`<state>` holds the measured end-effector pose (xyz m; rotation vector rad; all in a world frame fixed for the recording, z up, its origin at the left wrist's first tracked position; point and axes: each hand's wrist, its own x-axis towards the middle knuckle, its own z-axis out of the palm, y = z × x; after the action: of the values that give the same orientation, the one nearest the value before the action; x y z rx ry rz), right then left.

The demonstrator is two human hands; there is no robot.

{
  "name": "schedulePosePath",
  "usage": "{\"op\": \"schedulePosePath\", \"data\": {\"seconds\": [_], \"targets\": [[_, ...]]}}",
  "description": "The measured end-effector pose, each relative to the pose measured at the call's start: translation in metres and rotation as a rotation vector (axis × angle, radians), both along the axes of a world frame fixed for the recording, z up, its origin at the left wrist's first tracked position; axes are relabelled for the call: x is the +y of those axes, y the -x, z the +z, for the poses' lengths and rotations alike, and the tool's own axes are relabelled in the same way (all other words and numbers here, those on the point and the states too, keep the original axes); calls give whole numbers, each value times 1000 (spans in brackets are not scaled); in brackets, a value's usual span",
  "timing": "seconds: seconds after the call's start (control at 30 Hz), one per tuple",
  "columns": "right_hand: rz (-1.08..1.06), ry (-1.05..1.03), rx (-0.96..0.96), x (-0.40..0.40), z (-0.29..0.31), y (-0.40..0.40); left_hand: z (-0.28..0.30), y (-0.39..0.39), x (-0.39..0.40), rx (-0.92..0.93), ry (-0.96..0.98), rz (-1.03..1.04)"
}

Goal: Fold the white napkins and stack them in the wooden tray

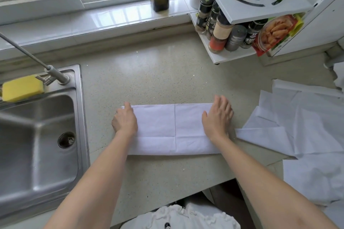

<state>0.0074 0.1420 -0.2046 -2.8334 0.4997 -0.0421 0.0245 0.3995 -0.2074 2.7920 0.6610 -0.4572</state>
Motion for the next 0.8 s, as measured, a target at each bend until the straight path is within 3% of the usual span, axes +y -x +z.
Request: {"op": "schedulePosePath", "data": {"seconds": [0.1, 0.17, 0.33, 0.4, 0.47, 0.53, 0.6, 0.8], "targets": [[292, 3, -104, 32, -7, 36, 2, 0, -1, -12, 7, 11], [444, -4, -19, 53, -21, 62, 5, 2, -1, -5, -2, -25], [512, 75, 142, 64, -50, 91, 10, -3, -4, 52, -102, -101], [523, 93, 156, 64, -50, 91, 8, 8, -16, -218, -121, -267], [514, 101, 168, 66, -49, 90, 3, 32, -39, -419, 27, -415], [488, 111, 178, 71, -49, 89, -14, 62, -59, -293, 129, -490], [475, 101, 172, 73, -49, 89, -32, 87, -63, -166, 100, -514], [620, 77, 200, 36, -49, 90, -50, 101, -31, -128, -47, -492]]}}
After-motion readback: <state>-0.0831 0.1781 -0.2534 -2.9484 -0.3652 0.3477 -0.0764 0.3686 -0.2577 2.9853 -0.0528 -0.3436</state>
